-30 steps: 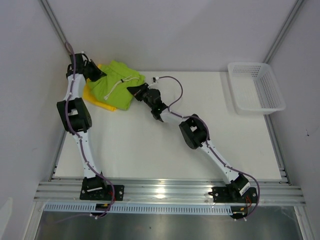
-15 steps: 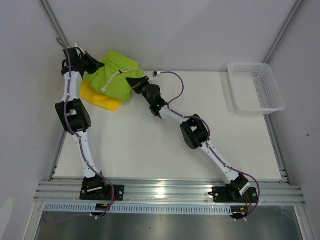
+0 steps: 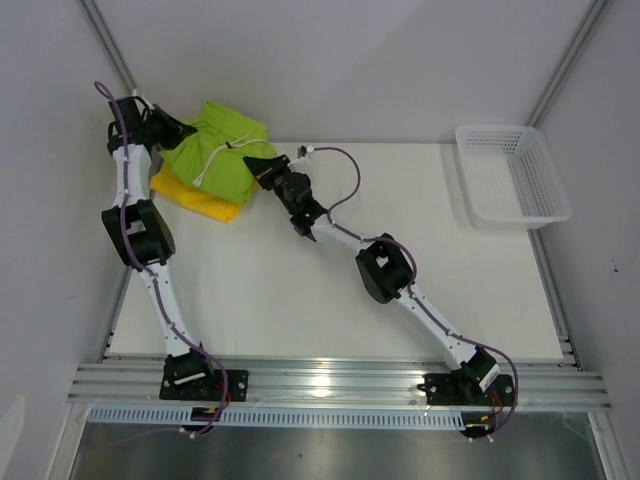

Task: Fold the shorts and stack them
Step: Neatly place the folded shorts to the corner

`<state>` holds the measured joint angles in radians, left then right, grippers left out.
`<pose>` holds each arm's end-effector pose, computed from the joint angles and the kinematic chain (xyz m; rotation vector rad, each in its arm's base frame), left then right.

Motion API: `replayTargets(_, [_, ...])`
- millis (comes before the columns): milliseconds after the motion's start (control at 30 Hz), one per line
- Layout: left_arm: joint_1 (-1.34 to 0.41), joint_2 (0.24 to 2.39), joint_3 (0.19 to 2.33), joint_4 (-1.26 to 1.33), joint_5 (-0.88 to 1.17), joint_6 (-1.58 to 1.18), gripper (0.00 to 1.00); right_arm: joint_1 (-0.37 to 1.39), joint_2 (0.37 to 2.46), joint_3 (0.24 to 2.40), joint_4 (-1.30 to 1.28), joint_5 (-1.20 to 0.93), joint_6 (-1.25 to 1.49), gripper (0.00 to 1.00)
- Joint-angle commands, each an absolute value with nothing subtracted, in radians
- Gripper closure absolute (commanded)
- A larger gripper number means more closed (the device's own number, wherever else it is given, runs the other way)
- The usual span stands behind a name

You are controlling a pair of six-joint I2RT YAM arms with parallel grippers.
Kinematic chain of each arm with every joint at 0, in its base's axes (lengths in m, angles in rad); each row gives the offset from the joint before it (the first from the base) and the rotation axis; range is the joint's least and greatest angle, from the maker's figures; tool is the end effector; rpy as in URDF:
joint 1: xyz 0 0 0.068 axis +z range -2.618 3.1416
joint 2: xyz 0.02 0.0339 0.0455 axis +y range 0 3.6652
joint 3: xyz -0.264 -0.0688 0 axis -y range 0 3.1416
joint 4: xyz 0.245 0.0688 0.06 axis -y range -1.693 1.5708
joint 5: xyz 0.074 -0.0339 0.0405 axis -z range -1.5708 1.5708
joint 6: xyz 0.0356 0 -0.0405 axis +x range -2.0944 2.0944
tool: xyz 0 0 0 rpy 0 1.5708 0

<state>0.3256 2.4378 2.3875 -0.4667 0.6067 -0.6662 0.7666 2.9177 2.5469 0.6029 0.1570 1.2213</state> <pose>0.5359 0.1595 0.2809 -0.6499 1.9893 -0.8382 0.4603 0.4356 0.1644 0.4891 1.4447 1.5428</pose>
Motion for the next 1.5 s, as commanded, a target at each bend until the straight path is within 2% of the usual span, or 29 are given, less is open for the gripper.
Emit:
replayTargets(0, [0.37,2.445,2.457,-0.411,0.574,-0.698,1.0,0.773,2.947,2.606,0.646,0.227,1.285,1.0])
replayTargets(400, [0.359,2.447,2.413,-0.469,0.445,-0.566,1.0,0.821,3.045,2.582,0.623,0.246,1.404,1.0])
replayTargets(867, [0.321,2.568,2.418,-0.488,0.298,-0.508,0.98,0.81,2.997,2.533,0.499,0.224,1.243,1.0])
replayTargets(1200, [0.23,2.589,2.424,-0.687,0.141,-0.492,0.98,0.718,2.699,2.168,0.397,0.111,1.143,1.0])
replayTargets(1367, [0.154,2.487,2.274,-0.706,0.072,-0.495,0.99,0.606,2.574,2.051,0.348,-0.082,1.154,1.0])
replayTargets(1467, [0.083,2.368,2.085,-0.613,0.08,-0.529,0.99,0.523,2.495,1.948,0.33,-0.201,1.126,1.0])
